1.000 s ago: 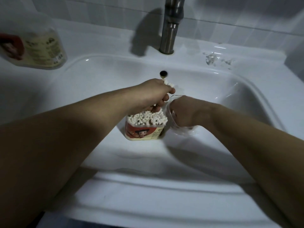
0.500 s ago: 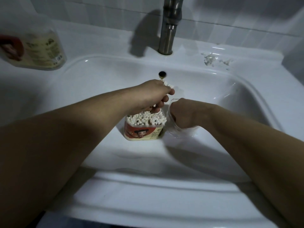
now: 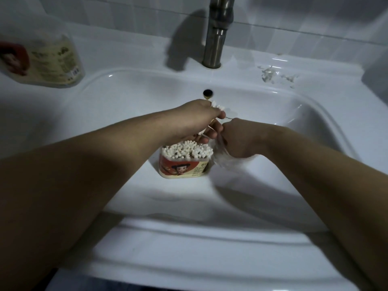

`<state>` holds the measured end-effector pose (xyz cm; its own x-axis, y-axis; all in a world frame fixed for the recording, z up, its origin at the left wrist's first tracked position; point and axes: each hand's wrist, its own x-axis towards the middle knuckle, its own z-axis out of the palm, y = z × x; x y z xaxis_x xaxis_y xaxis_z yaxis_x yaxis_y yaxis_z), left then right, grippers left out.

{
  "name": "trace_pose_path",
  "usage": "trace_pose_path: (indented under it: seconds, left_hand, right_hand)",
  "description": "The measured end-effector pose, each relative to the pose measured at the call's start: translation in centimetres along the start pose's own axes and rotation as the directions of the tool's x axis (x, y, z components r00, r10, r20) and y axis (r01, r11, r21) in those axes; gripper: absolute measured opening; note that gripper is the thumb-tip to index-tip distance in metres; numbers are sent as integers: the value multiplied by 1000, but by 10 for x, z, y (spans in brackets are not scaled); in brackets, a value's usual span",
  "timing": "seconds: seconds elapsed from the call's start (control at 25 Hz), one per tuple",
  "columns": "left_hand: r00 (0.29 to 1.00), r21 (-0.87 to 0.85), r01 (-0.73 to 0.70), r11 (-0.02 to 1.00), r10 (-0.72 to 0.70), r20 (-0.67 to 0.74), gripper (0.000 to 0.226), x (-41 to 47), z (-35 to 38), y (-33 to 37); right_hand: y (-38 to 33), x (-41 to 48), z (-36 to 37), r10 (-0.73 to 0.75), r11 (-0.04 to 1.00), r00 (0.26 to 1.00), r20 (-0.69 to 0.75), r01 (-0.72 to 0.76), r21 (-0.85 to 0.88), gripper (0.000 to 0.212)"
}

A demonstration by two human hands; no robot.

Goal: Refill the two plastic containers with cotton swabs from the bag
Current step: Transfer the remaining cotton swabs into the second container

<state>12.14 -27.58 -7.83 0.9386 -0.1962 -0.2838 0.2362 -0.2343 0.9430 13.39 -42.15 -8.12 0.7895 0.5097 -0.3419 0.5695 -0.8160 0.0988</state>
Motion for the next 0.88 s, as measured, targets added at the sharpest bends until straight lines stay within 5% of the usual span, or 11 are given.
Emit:
trace_pose_path:
  seconds: [0.24, 0.56, 0.88]
  left_hand:
    - [1000, 6, 1, 1000, -1, -1, 18, -2, 0, 1]
    - [996, -25, -88, 996, 88, -6, 19, -4, 2, 7]
    - [991, 336, -125, 934, 132, 3, 20, -3, 0, 0]
  right_hand:
    - [1, -2, -4, 25, 999, 999, 34, -26, 29, 10]
    - [10, -6, -15, 72, 991, 997, -17, -70, 115, 28]
    - [16, -11, -21, 74, 984, 997, 8, -74, 164, 19]
